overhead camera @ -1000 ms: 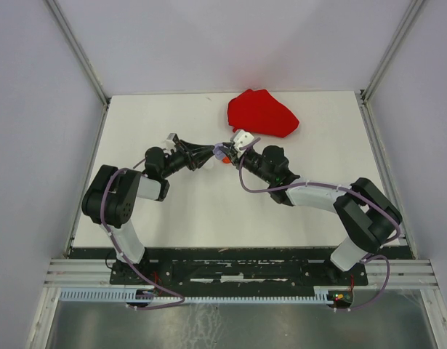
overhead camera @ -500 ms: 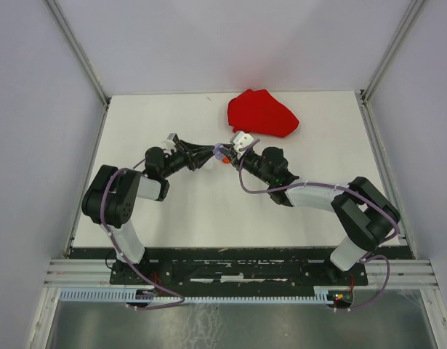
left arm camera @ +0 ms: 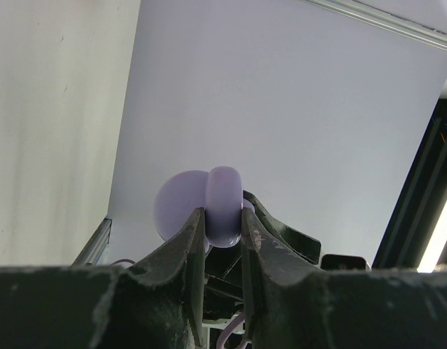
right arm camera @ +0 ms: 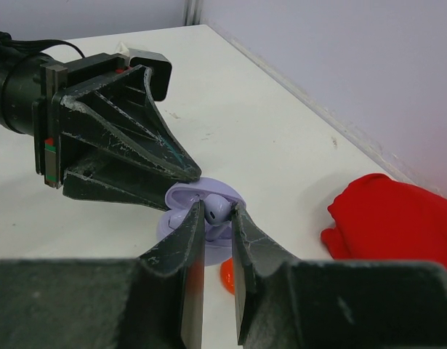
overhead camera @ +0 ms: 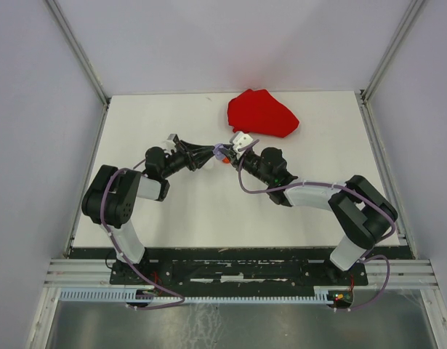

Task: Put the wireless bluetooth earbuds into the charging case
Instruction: Place the earbud in the charging case, then adjust the earbud with the charging case.

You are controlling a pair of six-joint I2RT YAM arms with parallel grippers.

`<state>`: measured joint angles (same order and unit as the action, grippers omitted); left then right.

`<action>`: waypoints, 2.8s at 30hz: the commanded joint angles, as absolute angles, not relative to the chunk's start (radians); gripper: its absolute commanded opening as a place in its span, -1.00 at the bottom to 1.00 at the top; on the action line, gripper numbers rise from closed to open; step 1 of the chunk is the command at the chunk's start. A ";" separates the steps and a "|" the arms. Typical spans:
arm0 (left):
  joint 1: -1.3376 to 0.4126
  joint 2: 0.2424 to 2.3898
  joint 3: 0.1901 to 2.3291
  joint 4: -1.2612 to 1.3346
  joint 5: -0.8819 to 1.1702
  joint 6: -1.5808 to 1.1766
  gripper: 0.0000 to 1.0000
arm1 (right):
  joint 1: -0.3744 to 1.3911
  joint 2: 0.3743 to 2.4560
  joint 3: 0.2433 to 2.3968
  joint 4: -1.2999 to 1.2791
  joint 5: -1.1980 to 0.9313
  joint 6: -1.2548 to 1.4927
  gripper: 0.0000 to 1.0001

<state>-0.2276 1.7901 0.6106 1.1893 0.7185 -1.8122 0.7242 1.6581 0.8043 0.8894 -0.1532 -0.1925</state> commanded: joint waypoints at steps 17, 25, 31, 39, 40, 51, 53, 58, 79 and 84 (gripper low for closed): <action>-0.233 1.769 0.656 1.260 0.708 -1.805 -0.94 | 0.721 1.631 0.795 0.902 -0.157 -0.131 -0.61; -0.234 1.780 0.668 1.259 0.703 -1.805 -0.94 | 0.721 1.619 0.795 0.883 -0.151 -0.088 -0.50; -0.233 1.786 0.672 1.257 0.699 -1.803 -0.94 | 0.721 1.613 0.801 0.865 -0.150 -0.080 -0.41; -0.233 1.789 0.670 1.256 0.699 -1.799 -0.94 | 0.720 1.616 0.810 0.857 -0.148 -0.071 -0.35; -0.234 1.789 0.669 1.256 0.700 -1.799 -0.94 | 0.720 1.617 0.811 0.858 -0.148 -0.069 -0.34; -0.232 1.803 0.666 1.260 0.697 -1.794 -0.94 | 0.721 1.603 0.824 0.851 -0.156 -0.062 -0.22; -0.232 1.809 0.668 1.260 0.695 -1.791 -0.94 | 0.720 1.588 0.817 0.844 -0.155 -0.061 -0.20; -0.229 1.834 0.677 1.274 0.688 -1.790 -0.94 | 0.720 1.508 0.781 0.825 -0.121 -0.045 -0.18; -0.230 1.779 0.692 1.125 0.660 -1.655 -0.94 | 0.720 1.487 1.210 -0.233 0.103 0.170 0.44; -0.233 1.739 0.687 1.059 0.635 -1.602 -0.94 | 0.725 1.540 1.259 -0.308 0.099 0.213 0.55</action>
